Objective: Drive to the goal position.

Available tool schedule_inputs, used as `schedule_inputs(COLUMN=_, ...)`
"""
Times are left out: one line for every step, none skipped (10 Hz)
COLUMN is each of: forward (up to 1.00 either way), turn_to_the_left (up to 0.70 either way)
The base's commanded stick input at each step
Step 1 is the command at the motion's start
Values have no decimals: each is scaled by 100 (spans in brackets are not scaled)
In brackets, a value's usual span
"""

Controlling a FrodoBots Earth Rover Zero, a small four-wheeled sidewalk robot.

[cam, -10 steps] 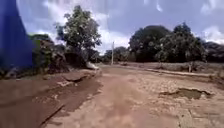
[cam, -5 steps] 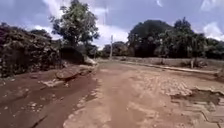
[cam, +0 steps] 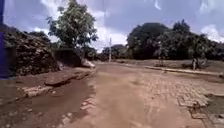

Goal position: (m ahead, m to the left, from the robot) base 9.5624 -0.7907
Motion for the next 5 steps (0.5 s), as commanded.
schedule_inputs(forward=100, turn_to_the_left=0)
schedule_inputs(forward=100, turn_to_the_left=0)
schedule_inputs(forward=100, turn_to_the_left=0)
schedule_inputs(forward=100, turn_to_the_left=0)
schedule_inputs(forward=100, turn_to_the_left=0)
